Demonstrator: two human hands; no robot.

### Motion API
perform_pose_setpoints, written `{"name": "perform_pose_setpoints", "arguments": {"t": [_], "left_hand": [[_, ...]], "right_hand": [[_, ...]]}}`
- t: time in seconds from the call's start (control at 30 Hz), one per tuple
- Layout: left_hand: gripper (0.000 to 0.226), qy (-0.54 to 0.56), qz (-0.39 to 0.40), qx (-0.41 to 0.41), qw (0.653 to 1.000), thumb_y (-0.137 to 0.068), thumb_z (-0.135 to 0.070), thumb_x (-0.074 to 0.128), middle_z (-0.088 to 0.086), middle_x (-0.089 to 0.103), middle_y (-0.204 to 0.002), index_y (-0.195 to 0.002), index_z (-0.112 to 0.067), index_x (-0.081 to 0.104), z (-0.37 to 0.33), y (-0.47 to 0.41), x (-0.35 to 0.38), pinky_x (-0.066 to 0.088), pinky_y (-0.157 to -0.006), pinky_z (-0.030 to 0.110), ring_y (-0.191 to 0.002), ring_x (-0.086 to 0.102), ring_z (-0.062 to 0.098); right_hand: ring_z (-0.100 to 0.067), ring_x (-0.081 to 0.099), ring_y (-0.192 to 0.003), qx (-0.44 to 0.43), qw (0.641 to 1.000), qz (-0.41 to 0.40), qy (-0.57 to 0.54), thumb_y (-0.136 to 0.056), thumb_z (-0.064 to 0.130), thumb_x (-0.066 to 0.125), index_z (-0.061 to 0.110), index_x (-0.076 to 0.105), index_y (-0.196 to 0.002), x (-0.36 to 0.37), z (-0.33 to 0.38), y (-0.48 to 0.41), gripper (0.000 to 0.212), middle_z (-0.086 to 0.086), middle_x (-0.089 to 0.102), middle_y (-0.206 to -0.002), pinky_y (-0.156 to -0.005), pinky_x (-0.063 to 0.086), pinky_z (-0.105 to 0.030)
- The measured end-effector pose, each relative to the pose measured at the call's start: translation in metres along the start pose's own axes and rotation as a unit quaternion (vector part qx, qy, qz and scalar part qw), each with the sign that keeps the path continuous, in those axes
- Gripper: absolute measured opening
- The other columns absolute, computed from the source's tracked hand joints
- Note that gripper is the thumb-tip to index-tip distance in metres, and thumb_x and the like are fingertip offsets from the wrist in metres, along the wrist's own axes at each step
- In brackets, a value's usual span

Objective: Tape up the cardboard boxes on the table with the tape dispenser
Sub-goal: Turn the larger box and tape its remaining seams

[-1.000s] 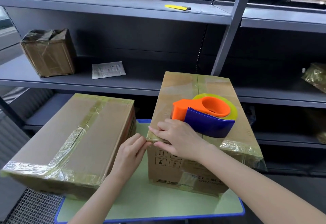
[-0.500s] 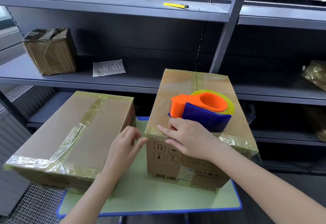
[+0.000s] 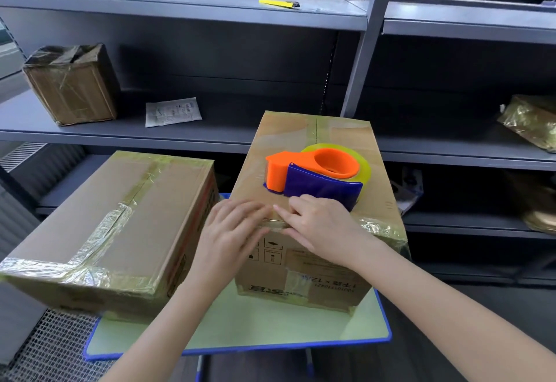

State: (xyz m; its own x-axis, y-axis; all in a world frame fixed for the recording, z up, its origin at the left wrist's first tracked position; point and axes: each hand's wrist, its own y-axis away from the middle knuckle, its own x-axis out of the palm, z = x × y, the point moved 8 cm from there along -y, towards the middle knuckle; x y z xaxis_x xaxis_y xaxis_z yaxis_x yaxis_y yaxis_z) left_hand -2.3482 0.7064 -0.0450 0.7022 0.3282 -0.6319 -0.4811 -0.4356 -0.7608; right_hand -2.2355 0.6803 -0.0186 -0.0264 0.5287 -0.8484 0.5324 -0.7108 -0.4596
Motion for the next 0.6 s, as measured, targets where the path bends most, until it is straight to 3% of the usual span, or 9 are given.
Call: {"name": "perform_pose_setpoints", "arguments": {"t": [0.27,0.43,0.6], "left_hand": [[0.027,0.041,-0.011,0.012,0.999,-0.094,-0.022,0.053,0.0,0.066,-0.115,-0.109,-0.009,0.071,-0.016,-0.007,0.017,0.048,-0.096,0.034,-0.112,0.061,0.015],[0.033,0.011,0.008,-0.003,1.0,-0.089,-0.031,0.058,0.003,0.068,-0.113,-0.108,-0.008,0.071,-0.027,-0.011,0.015,0.047,-0.097,0.032,-0.111,0.062,0.016],[0.036,0.042,0.042,0.076,0.995,-0.094,-0.035,0.051,0.003,0.066,-0.117,-0.11,-0.009,0.071,-0.073,-0.028,0.031,0.046,-0.099,0.029,-0.115,0.059,0.014]], "right_hand": [[-0.015,0.054,-0.056,0.01,0.999,-0.019,0.032,-0.07,0.026,0.082,0.012,0.072,-0.106,-0.002,-0.007,0.017,0.039,0.001,0.062,-0.073,-0.039,0.041,-0.024],[-0.014,0.059,-0.062,0.019,1.0,-0.006,0.008,-0.069,0.034,0.082,0.009,0.069,-0.112,-0.01,-0.017,0.027,0.052,0.001,0.063,-0.078,-0.041,0.043,-0.022],[-0.013,0.058,-0.053,0.039,0.997,0.026,0.058,-0.069,0.045,0.079,0.009,0.071,-0.107,-0.03,-0.039,0.062,0.053,0.002,0.061,-0.068,-0.036,0.035,-0.019]]}}
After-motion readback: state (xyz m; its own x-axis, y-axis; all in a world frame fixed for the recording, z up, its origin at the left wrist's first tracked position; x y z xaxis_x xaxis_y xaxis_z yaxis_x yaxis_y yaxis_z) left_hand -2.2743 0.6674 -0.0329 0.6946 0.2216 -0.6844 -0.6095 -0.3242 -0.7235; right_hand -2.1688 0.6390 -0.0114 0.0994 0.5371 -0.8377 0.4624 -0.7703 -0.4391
